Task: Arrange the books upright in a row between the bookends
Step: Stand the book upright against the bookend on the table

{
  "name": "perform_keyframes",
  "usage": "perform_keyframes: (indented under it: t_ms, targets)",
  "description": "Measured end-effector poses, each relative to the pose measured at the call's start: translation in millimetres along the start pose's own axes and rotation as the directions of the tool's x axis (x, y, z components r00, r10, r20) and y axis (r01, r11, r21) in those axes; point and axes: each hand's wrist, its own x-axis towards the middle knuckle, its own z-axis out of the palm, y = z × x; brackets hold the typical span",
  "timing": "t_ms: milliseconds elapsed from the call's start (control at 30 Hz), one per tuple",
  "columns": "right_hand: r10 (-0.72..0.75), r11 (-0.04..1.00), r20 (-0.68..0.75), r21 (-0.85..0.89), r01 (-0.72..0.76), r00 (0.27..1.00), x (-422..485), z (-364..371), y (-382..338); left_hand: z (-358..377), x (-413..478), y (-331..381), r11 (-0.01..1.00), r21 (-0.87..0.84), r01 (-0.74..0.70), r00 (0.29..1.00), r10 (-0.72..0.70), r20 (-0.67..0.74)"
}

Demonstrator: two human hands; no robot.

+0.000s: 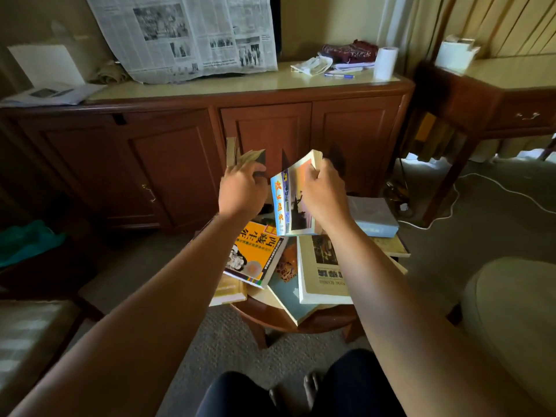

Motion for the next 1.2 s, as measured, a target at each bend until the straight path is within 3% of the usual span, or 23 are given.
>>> perform_keyframes:
  t_ms: [67,133,233,267,367,433,633,867,1100,1200]
  targets:
    - [-0.009,1.0,0.012,-0.001,0.009,1.0,15.9,9.5,1.4,13.1,39.6,-14.1,0.962,0.25,-0.109,0.992,0.091,0.083]
    - [-0.008,1.0,0.017,-0.001,0.008,1.0,27.3,16.7,0.7,24.1,74.7,-25.7,0.86,0.471,-0.194,0.972,0.103,0.211]
    - [-0.021,1.0,0.016,0.001,0.021,1.0,42.3,24.3,0.5,39.7,117.0,-34.2,0.64,0.73,-0.239,0.941,-0.032,0.336]
    - [-0.025,1.0,0.015,-0.007,0.025,1.0,47.9,26.8,0.9,45.0,127.0,-34.8,0.626,0.755,-0.194,0.937,-0.109,0.331]
    - [-0.016,0.999,0.027,-0.028,0.017,0.999,65.7,34.3,2.7,59.6,145.9,-42.1,0.723,0.679,0.128,0.884,-0.393,0.252]
    - [0.009,0.999,0.046,-0.035,-0.007,0.999,77.5,42.0,4.2,67.2,149.1,-53.4,0.782,0.573,0.245,0.859,-0.449,0.246]
    - [-0.012,0.991,0.091,-0.13,0.024,0.996,121.9,66.6,-3.5,66.2,157.8,-78.2,0.837,0.44,0.326,0.882,-0.437,0.179]
    - [0.037,0.998,0.237,-0.065,-0.022,0.971,176.2,117.6,-27.9,62.5,169.8,-89.1,0.833,0.324,0.448,0.776,-0.543,0.323]
    - [0.194,0.967,0.479,0.052,-0.248,0.856,195.3,161.1,-28.2,63.4,172.3,-89.8,0.807,0.11,0.58,0.733,-0.576,0.362]
    - [0.18,0.958,0.545,0.091,-0.271,0.819,191.9,176.4,-19.0,60.3,169.8,-96.3,0.75,0.004,0.662,0.689,-0.611,0.39]
